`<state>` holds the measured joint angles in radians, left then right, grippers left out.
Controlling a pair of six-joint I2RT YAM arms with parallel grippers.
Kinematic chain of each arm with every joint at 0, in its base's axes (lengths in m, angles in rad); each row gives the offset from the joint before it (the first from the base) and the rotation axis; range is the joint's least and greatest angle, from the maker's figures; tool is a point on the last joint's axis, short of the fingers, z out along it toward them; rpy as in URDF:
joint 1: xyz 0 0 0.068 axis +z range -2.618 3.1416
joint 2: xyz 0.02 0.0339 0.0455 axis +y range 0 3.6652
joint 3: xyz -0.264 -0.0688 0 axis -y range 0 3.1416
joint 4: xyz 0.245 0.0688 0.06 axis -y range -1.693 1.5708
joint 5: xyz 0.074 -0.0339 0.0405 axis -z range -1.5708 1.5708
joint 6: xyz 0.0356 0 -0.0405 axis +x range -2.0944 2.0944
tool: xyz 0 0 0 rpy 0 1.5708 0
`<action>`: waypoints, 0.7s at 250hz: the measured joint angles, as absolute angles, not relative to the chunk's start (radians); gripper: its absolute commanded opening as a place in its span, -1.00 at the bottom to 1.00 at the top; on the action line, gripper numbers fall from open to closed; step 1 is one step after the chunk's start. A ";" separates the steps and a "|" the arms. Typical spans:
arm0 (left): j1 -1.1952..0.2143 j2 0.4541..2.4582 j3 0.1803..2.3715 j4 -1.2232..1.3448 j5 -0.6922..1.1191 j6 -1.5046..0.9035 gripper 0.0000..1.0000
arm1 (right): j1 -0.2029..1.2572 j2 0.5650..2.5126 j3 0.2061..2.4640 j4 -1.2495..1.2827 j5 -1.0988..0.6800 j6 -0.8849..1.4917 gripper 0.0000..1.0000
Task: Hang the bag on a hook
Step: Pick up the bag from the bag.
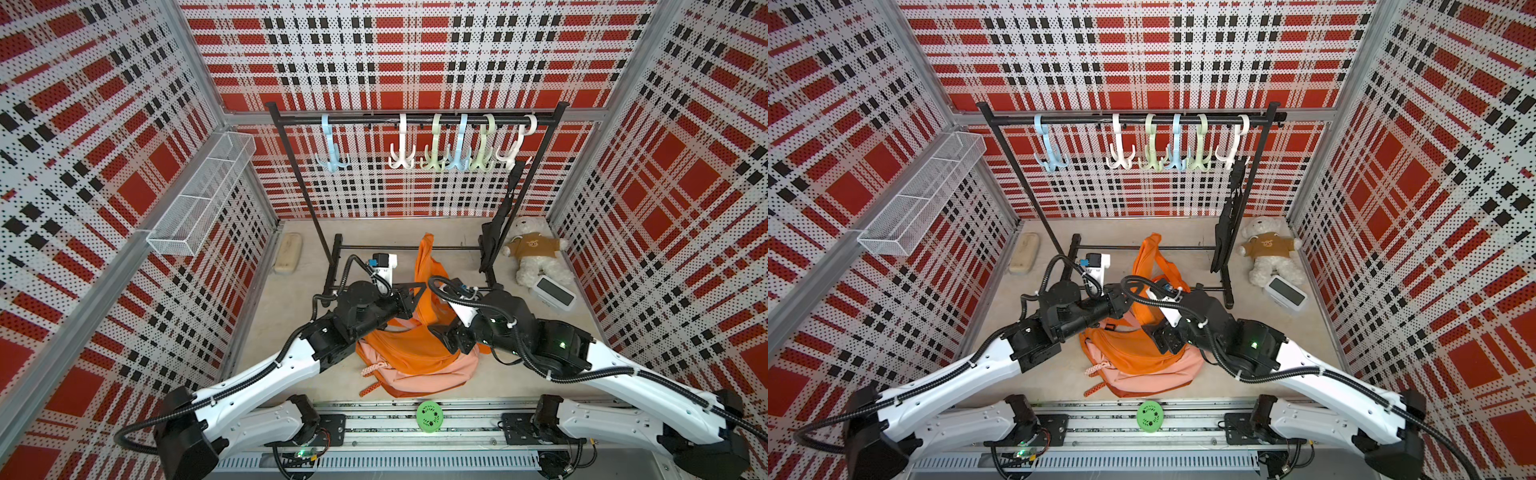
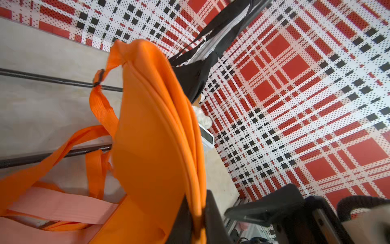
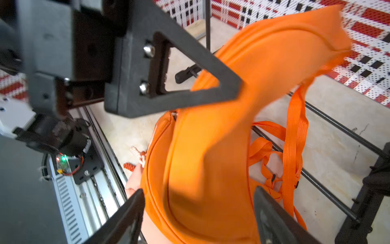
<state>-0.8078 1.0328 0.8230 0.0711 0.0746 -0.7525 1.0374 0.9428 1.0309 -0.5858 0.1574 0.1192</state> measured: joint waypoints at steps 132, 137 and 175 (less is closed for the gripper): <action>-0.640 0.826 0.985 -0.043 0.517 -0.564 -1.00 | 0.460 0.795 0.949 -0.490 -0.152 0.199 1.00; -0.639 0.819 0.989 -0.046 0.524 -0.558 -1.00 | 0.455 0.803 0.949 -0.487 -0.167 0.202 1.00; -0.632 0.781 1.014 -0.076 0.558 -0.524 -1.00 | 0.448 0.846 0.947 -0.441 -0.271 0.210 1.00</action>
<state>-0.6323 0.7807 1.0138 -0.0765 0.5583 -0.5243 0.4480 0.8455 0.9474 -0.4408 -0.2707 0.2100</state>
